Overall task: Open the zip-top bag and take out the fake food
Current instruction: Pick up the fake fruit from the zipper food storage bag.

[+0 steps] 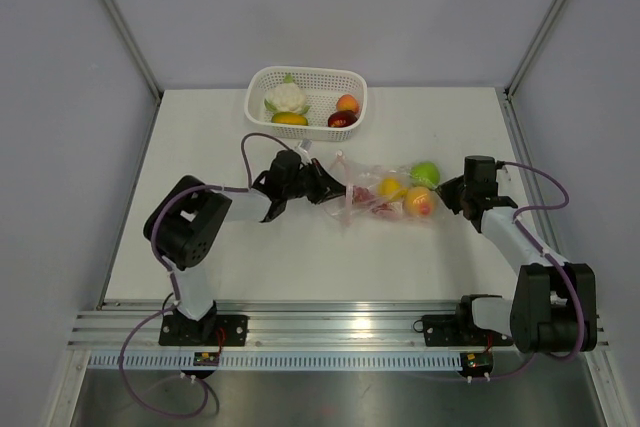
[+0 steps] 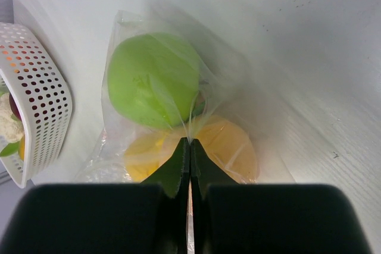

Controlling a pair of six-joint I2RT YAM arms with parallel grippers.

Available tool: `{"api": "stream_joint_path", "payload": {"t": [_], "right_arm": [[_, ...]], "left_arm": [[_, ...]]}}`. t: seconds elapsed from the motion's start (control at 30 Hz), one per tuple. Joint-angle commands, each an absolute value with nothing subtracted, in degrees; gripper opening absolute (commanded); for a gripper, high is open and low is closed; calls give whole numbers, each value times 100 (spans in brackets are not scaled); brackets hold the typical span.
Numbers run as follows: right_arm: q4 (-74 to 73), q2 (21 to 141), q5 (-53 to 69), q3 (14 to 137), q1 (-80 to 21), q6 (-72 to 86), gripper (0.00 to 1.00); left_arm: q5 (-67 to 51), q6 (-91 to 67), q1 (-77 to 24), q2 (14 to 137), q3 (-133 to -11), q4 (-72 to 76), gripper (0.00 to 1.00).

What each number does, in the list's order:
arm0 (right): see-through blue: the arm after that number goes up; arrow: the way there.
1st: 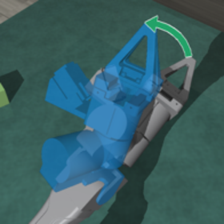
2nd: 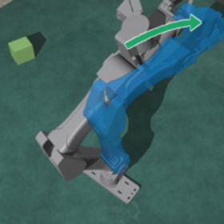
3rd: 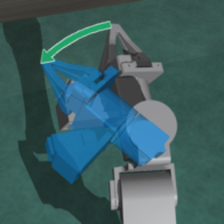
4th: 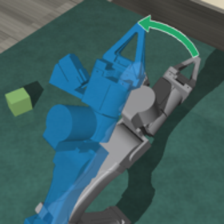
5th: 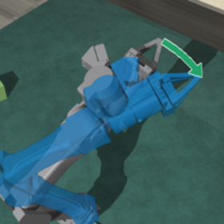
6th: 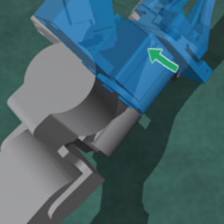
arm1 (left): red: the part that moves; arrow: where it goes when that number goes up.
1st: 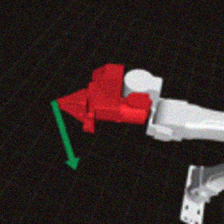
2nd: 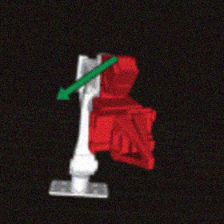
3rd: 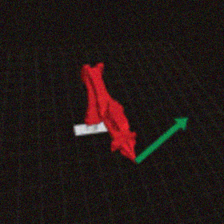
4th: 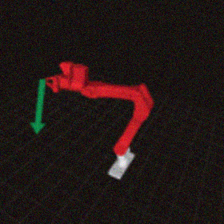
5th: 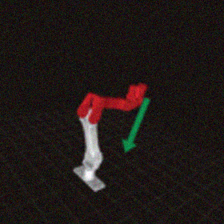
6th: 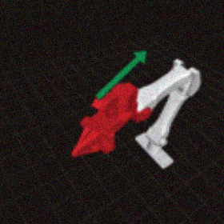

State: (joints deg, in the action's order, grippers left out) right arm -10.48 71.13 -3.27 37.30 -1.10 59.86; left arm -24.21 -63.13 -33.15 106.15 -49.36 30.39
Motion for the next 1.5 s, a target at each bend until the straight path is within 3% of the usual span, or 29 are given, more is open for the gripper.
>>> {"api": "stream_joint_path", "payload": {"t": [0.0,0.37,0.93,1.3,1.47], "right_arm": [[-1081,6952,-685,3788,-97,6047,0],[-1020,6979,-624,3771,-97,6038,0],[-1143,7040,-686,3806,-105,6126,0],[-1081,7128,-510,3797,-97,6152,0],[-1020,7242,-387,3814,-97,6152,0]], "left_arm": [[-2522,-6021,-3191,10169,-4992,3094,0],[-2602,-5731,-2936,9695,-5028,2707,0],[-1557,-5221,-2804,8227,-4491,2303,0],[-1459,-5651,-2373,8139,-4552,2688,0],[-1380,-5537,-2303,8244,-5254,2199,0]]}}
